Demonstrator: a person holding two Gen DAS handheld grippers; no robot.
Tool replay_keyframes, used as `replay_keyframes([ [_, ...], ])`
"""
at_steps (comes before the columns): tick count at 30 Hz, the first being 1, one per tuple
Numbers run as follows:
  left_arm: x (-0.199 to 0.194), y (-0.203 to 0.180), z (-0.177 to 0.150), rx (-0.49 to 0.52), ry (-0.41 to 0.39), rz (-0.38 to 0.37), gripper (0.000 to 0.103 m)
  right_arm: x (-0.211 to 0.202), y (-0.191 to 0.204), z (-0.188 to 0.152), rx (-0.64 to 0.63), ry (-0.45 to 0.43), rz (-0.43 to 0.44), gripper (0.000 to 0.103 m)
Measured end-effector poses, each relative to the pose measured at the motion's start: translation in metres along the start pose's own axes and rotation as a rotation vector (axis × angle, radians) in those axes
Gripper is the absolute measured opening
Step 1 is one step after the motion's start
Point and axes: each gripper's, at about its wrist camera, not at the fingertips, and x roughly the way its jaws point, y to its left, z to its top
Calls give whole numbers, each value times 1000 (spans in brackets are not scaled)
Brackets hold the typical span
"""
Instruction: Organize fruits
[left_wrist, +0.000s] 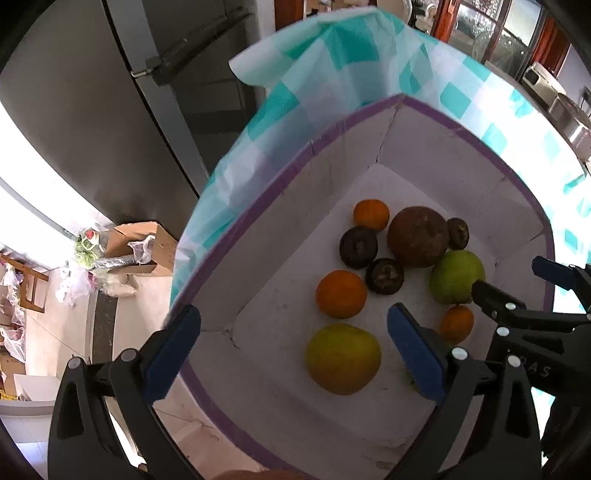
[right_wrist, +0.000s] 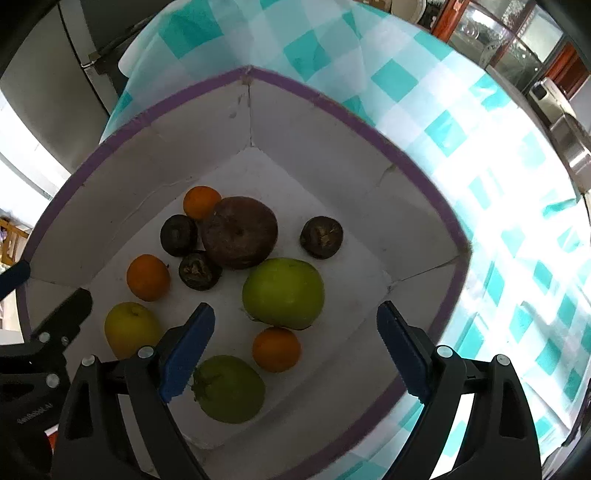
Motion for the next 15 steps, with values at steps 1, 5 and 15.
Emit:
replay_keyframes([
  [1, 3, 0, 0, 4, 7, -2, 101, 2, 0, 0, 3, 4, 1, 86],
  [5, 12, -5, -2, 33, 35, -11, 101, 10, -1, -2, 29, 23, 8, 86],
  [15, 12, -17, -6, 69, -3, 39, 101, 10, -9, -12, 68, 4, 26, 86],
])
